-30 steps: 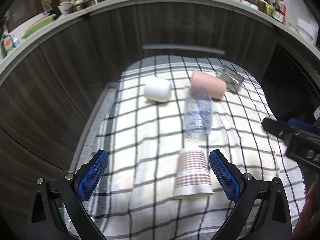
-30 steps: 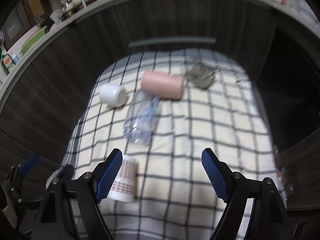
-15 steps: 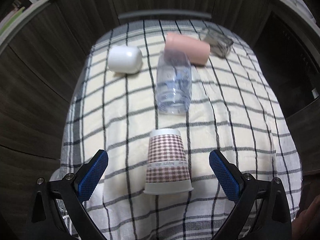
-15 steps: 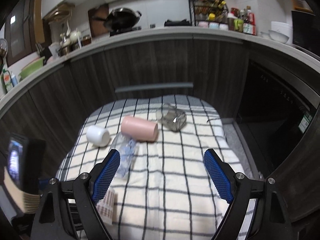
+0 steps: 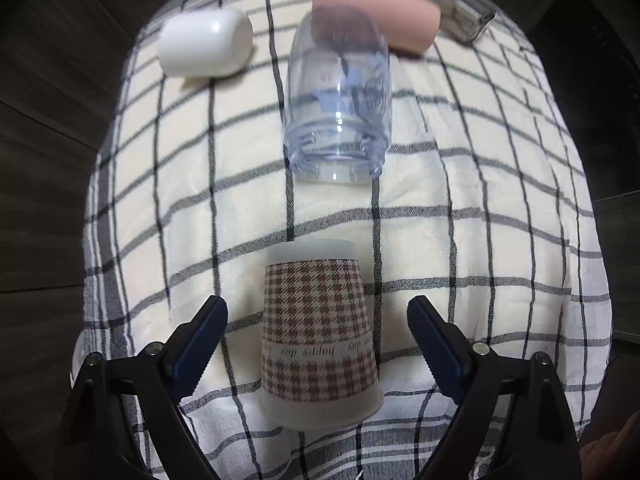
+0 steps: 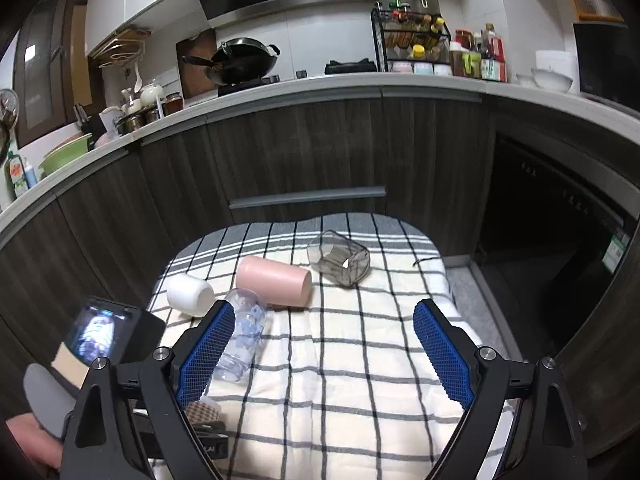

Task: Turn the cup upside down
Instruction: 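Pass the paper cup from the right gripper into the left gripper, then lower the paper cup rim-down onto the cloth with the left gripper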

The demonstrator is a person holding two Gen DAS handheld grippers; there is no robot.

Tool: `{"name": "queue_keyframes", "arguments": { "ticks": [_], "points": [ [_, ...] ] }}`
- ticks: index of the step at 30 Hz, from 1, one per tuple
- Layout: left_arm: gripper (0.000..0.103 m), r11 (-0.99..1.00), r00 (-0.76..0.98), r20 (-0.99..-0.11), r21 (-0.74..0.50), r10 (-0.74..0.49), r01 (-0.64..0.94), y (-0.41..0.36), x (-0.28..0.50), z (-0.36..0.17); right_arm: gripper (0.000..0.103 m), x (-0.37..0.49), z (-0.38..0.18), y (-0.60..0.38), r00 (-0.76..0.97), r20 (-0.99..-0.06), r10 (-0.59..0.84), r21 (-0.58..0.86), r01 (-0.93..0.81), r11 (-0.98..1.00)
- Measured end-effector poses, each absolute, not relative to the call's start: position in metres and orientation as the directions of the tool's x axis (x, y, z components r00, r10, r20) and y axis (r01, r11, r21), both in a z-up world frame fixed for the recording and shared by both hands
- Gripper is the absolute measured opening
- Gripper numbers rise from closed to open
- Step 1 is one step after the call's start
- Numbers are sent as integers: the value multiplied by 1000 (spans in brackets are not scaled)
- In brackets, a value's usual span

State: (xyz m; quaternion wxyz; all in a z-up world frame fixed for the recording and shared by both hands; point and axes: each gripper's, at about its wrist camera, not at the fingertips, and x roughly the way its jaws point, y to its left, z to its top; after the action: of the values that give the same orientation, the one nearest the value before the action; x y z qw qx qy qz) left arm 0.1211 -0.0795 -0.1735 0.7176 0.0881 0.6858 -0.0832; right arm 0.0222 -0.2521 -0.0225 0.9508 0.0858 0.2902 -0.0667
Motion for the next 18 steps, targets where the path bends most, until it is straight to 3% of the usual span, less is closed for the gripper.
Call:
{"name": "queue_keyframes", "arguments": {
  "ticks": [4, 13, 18],
  "points": [
    [87, 969, -33, -999, 13, 22, 248, -83, 128, -190, 91, 28, -31, -256, 818, -573, -54, 156, 173, 972],
    [61, 973, -160, -987, -3, 35, 231, -81, 136, -220, 91, 39, -46, -267, 800, -600, -18, 215, 183, 959],
    [59, 972, -161, -987, -11, 28, 235, -80, 137, -223, 91, 41, -51, -273, 791, -612, -11, 240, 198, 950]
  ]
}}
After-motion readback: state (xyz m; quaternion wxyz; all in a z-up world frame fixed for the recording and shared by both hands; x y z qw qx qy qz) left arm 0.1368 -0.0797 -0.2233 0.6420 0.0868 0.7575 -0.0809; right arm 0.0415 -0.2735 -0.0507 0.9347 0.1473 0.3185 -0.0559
